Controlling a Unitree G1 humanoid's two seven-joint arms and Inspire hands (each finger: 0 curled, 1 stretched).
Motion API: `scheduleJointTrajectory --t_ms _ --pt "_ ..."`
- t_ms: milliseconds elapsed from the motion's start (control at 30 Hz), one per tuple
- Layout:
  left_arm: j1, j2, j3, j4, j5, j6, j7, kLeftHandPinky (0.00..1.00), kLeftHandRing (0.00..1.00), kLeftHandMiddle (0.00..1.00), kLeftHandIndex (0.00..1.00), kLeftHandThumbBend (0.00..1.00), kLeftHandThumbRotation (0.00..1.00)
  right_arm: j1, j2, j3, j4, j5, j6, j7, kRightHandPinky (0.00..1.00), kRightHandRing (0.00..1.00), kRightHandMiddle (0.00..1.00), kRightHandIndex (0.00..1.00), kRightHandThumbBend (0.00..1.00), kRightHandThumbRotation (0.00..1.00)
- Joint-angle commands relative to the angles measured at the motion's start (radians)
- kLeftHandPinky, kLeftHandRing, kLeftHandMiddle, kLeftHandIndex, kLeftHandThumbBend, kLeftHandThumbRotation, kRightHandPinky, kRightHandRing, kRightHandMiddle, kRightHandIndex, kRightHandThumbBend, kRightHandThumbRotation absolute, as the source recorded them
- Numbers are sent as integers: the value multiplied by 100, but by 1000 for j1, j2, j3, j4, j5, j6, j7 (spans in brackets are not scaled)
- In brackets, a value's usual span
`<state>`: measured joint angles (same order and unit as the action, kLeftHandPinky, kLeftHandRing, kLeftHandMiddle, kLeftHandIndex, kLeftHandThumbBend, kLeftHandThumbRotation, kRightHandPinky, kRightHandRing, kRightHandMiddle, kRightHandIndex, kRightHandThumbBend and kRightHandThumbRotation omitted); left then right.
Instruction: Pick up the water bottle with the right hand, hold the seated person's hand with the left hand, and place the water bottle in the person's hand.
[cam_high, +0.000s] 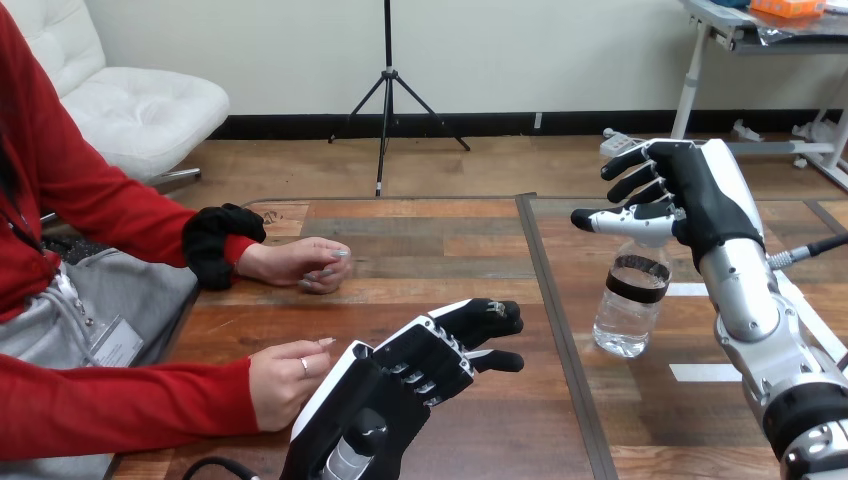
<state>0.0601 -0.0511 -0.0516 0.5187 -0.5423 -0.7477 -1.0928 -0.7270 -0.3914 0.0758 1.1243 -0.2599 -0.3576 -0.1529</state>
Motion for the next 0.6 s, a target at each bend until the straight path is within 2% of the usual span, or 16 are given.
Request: scheduleJointTrajectory --t_ms 0,400,567 --pt "-59 -27 14 -6 -15 0 -4 78 88 86 80 100 82 -4 1 -4 -62 -3 -10 -21 54 61 64 65 91 5" --pt "-55 -22 19 -17 -15 8 -6 78 87 86 80 100 81 23 2 -10 -73 6 10 -10 67 74 75 77 95 20" --pt "-53 -21 23 -24 -27 32 -13 78 87 86 79 100 80 34 4 -16 -64 15 -6 -9 71 78 79 82 98 28"
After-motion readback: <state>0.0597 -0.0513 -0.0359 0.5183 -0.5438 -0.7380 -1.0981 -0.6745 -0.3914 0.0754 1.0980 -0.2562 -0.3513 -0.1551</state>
